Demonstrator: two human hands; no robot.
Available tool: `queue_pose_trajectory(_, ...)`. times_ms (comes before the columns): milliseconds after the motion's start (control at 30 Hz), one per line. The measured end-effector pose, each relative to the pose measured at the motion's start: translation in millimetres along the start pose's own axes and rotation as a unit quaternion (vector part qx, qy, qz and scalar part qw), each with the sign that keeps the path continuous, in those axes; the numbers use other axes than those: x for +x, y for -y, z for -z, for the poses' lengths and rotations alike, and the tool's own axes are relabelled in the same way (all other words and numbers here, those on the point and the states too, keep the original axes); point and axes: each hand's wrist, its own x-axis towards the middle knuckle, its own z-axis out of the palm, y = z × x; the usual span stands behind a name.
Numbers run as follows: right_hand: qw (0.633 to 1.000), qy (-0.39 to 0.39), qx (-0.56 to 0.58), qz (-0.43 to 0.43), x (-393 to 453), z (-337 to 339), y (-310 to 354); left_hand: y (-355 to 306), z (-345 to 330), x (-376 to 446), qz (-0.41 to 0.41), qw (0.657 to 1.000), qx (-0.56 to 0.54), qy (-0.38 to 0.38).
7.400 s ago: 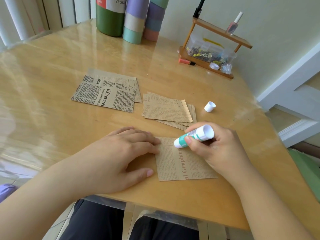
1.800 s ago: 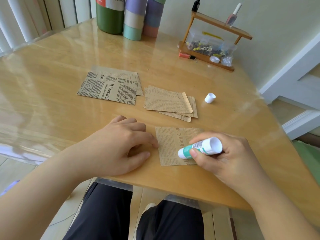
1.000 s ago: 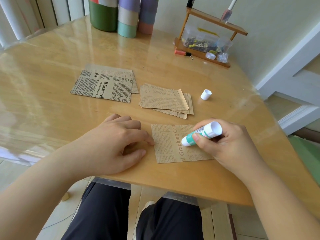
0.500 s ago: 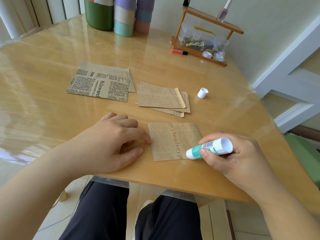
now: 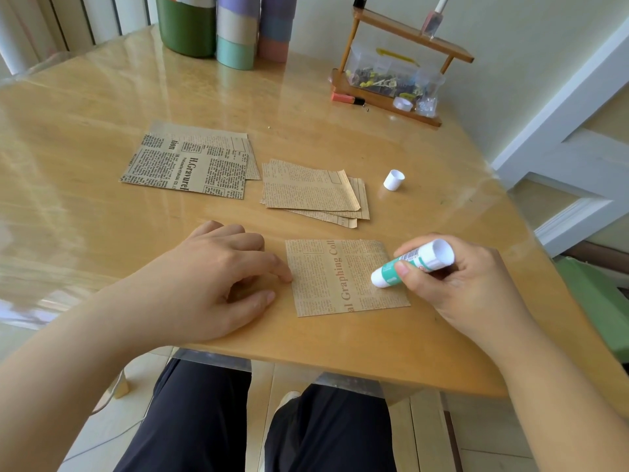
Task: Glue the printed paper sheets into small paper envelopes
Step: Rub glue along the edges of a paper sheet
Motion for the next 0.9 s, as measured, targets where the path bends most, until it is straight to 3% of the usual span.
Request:
queue_pose_trajectory(500, 1.0, 0.0, -0.013, 0.028, -18.0, 8.2, 1.1, 0.9, 0.0, -1.3, 0.003, 1.0, 0.0, 0.004)
queue_pose_trajectory(900, 1.0, -0.013, -0.009, -0.014, -14.9, 14.3, -9.2, 1.3, 0.0, -1.4, 0.0, 1.0, 0.0, 0.006)
